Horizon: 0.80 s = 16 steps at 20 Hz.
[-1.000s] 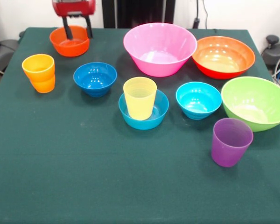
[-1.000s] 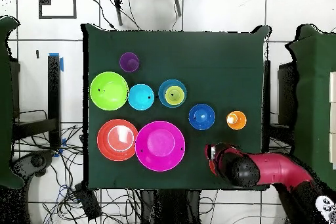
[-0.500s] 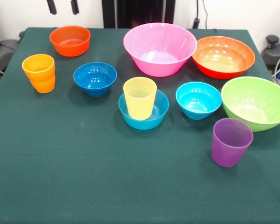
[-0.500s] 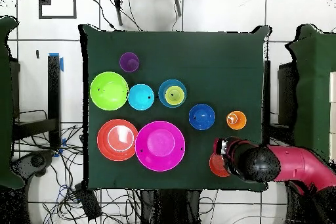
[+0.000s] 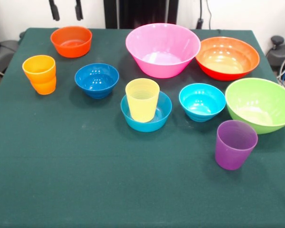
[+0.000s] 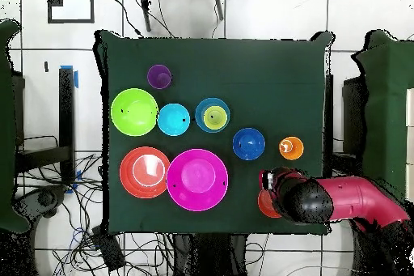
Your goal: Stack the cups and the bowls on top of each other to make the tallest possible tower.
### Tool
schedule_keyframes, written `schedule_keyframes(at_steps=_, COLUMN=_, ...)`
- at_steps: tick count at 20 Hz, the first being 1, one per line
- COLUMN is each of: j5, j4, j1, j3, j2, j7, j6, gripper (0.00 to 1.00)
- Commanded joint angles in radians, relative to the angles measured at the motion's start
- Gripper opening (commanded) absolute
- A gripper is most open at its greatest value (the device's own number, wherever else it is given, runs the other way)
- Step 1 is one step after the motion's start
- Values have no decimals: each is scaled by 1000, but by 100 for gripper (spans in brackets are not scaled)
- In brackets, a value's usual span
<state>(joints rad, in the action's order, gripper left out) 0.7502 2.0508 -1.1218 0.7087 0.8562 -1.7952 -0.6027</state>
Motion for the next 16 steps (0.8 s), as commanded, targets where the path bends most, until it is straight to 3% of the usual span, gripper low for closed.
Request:
schedule_keyframes(at_steps=1, j5=190, j4=20, j1=74, j3=-51, j2=-128, j7=56, j6=123, gripper=100)
schedule_keyframes(at_steps=16, j5=206, j4=7, j1=81, j3=-55, j2=-148, j7=63, j6=109, gripper=100)
